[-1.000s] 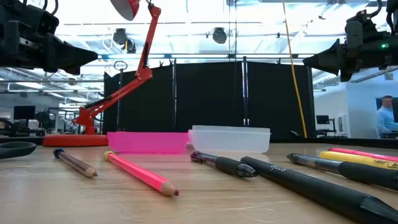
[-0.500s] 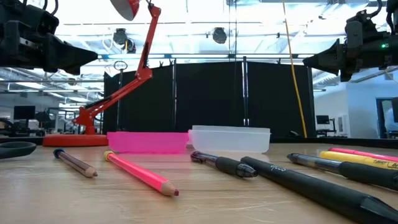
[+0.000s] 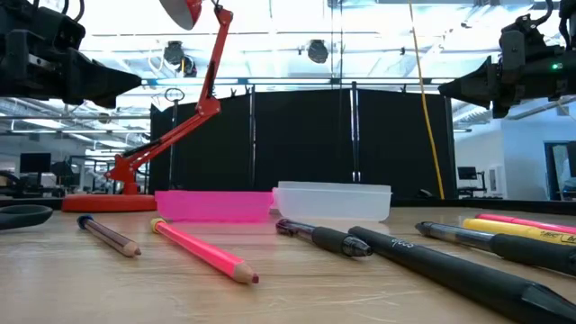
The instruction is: Pick & place school supplies into a supply box
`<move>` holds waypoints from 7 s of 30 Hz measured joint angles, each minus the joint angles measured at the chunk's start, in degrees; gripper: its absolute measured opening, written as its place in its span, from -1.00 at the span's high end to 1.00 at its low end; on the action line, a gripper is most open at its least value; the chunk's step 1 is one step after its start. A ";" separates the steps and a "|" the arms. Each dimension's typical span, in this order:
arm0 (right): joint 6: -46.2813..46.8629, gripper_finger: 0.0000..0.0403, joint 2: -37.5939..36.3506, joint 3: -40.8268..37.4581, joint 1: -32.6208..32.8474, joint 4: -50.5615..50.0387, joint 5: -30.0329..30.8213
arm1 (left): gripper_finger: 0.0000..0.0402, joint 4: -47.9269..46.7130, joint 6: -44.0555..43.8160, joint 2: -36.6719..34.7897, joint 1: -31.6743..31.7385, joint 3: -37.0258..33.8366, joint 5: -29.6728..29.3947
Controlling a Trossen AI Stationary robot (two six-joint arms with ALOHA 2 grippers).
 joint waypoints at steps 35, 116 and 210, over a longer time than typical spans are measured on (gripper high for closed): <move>0.00 1.00 0.00 0.00 0.00 0.00 0.00 | 0.78 -0.01 0.00 0.00 0.00 0.01 0.02; -16.15 1.00 0.31 -0.01 0.10 13.18 -3.03 | 0.95 -68.92 -92.29 63.92 -24.89 52.51 -29.58; -3.48 1.00 7.28 0.71 0.13 12.60 -13.76 | -0.07 -46.22 25.19 84.08 -39.80 48.73 -9.64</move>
